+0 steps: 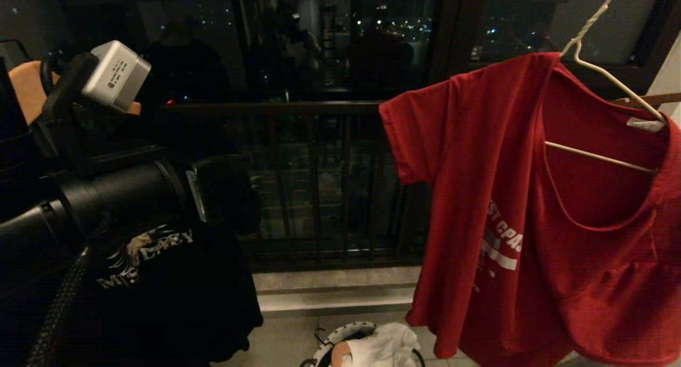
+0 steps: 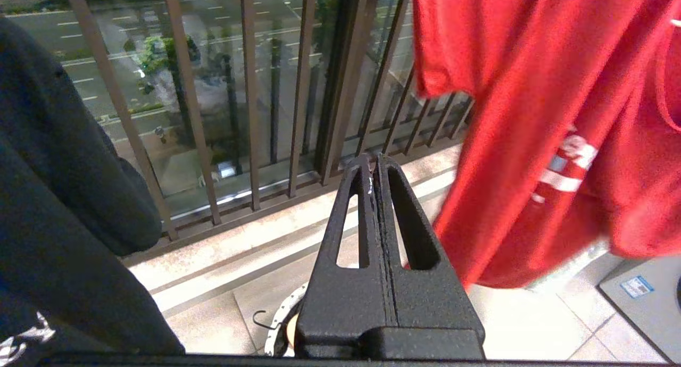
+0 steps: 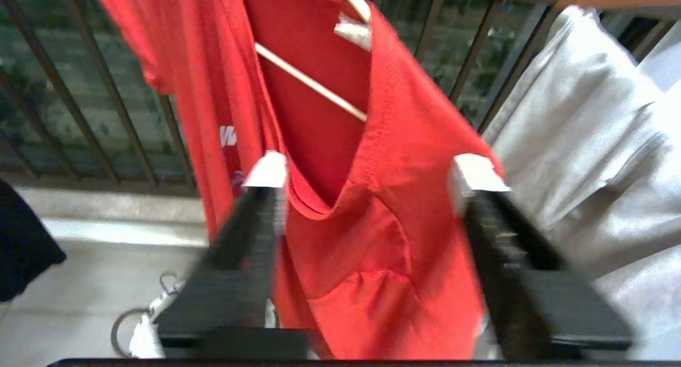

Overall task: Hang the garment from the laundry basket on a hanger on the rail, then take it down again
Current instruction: Take the clothes off the clothes rack

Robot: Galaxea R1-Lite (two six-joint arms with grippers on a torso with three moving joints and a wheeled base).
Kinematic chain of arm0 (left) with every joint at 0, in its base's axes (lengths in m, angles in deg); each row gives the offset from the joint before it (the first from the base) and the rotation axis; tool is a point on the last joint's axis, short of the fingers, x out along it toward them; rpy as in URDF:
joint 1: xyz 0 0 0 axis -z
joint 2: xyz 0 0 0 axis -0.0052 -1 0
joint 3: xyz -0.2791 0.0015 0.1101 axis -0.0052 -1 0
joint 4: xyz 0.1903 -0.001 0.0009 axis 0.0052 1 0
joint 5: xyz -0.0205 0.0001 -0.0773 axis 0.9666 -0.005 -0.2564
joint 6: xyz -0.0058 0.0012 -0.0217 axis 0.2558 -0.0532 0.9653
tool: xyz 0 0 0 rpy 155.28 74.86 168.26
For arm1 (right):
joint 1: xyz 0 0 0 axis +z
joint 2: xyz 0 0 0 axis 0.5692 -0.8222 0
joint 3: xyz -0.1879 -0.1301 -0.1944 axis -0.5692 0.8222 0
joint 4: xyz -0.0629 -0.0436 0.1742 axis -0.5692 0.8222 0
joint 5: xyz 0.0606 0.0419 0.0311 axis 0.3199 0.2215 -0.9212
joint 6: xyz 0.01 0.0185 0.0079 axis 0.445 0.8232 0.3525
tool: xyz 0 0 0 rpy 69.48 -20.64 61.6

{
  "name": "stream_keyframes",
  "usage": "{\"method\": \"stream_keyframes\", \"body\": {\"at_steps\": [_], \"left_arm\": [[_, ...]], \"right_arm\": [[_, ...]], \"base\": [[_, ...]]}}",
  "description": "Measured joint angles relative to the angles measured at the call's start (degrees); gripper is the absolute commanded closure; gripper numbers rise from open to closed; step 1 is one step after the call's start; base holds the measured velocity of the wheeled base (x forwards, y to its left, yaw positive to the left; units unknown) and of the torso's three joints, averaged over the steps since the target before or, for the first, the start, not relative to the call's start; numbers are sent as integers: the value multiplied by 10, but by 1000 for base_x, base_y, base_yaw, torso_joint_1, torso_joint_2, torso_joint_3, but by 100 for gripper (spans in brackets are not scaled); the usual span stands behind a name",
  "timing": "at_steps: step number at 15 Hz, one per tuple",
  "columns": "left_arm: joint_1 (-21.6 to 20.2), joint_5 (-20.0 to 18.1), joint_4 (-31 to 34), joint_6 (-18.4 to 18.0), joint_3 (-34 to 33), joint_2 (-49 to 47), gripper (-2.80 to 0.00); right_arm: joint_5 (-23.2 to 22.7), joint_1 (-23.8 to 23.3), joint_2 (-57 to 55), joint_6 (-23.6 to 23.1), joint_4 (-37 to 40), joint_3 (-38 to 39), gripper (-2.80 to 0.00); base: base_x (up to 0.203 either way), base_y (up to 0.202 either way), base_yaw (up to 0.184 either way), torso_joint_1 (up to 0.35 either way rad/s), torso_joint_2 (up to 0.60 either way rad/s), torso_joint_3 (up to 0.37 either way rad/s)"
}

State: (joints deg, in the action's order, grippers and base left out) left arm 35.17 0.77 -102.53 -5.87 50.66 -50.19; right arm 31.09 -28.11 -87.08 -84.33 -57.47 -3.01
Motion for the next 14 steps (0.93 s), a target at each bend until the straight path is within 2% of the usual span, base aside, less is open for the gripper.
{"method": "stream_keyframes", "body": {"at_steps": [4,6,9,11,14], "left_arm": [[0,1,-1,0,-1,-1,0],[-1,1,-2,0,-1,2,0],[-1,1,-2,0,-1,9,0],[-1,1,-3,0,-2,12,0],[-1,1,-7,-13,-6,14,0]], "right_arm": [[8,-1,33,0,2,21,0],[36,-2,63,1,10,33,0],[77,-10,138,2,71,48,0],[87,-49,190,2,107,75,0],[62,-92,260,3,114,148,0]], "base": [[0,0,0,0,0,0],[0,0,0,0,0,0],[0,0,0,0,0,0],[0,0,0,0,0,0],[0,0,0,0,0,0]]}}
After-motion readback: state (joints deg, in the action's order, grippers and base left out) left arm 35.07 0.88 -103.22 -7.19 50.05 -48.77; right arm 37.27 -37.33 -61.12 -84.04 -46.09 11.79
